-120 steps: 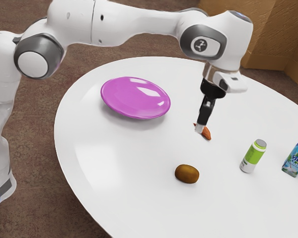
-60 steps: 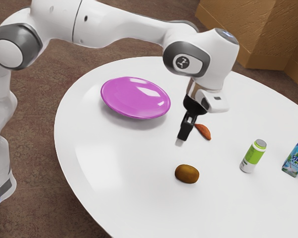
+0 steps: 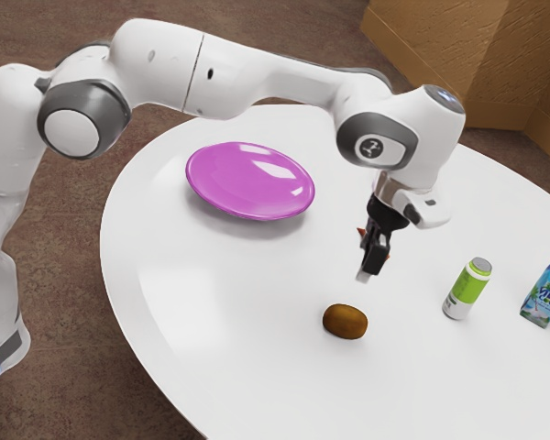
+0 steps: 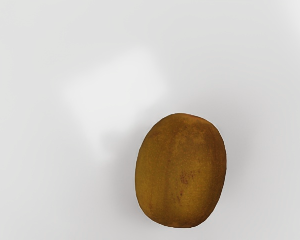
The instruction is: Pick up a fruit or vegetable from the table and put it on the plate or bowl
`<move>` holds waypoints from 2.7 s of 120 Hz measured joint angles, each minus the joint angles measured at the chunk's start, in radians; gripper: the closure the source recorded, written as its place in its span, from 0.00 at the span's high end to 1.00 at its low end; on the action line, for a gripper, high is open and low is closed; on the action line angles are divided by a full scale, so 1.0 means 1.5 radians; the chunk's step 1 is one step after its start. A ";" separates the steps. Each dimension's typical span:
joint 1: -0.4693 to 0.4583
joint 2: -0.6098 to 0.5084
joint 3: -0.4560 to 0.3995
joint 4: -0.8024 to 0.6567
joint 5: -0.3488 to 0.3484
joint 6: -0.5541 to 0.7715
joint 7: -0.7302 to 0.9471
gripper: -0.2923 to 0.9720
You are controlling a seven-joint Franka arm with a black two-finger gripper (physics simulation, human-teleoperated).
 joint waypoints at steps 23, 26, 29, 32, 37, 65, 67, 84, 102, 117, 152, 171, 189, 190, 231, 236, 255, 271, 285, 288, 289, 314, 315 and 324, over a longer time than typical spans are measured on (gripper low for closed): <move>0.000 -0.021 -0.013 -0.061 0.001 0.009 -0.009 0.77; 0.000 -0.029 -0.014 -0.074 0.001 0.013 -0.010 0.77; 0.000 -0.034 -0.015 -0.084 0.001 0.017 -0.011 0.77; 0.000 -0.038 -0.016 -0.090 0.001 0.020 -0.011 0.77; 0.000 -0.041 -0.017 -0.098 0.001 0.025 -0.013 0.77; 0.000 -0.043 -0.017 -0.133 -0.001 0.057 -0.019 0.77; 0.000 -0.043 -0.017 -0.134 -0.001 0.059 -0.019 0.77; 0.000 -0.042 -0.017 -0.148 -0.001 0.075 -0.022 0.77; 0.000 -0.041 -0.017 -0.157 -0.002 0.091 -0.024 0.77; 0.000 -0.035 -0.017 -0.158 -0.011 0.112 -0.025 0.77; 0.001 -0.003 -0.015 -0.172 -0.027 0.158 -0.027 0.77; 0.001 0.005 -0.014 -0.181 -0.031 0.176 -0.027 0.77; 0.001 0.015 -0.014 -0.181 -0.041 0.191 -0.025 0.77; 0.001 0.016 -0.014 -0.182 -0.042 0.192 -0.024 0.77; 0.001 0.024 -0.013 -0.182 -0.050 0.205 -0.018 0.63; 0.001 0.025 -0.013 -0.182 -0.050 0.206 -0.018 0.57; 0.001 0.027 -0.011 -0.181 -0.043 0.207 -0.026 0.51; 0.000 0.020 -0.013 -0.176 -0.031 0.209 -0.034 0.45; 0.000 -0.002 -0.016 -0.170 -0.013 0.207 -0.043 0.49; 0.000 -0.006 -0.016 -0.168 -0.011 0.206 -0.045 0.49; 0.000 -0.007 -0.016 -0.166 -0.010 0.205 -0.045 0.49; 0.000 -0.015 -0.013 -0.080 0.027 0.163 -0.059 0.49; 0.000 -0.015 -0.012 -0.078 0.029 0.161 -0.060 0.49; -0.001 -0.017 0.012 -0.068 0.043 0.145 -0.062 0.49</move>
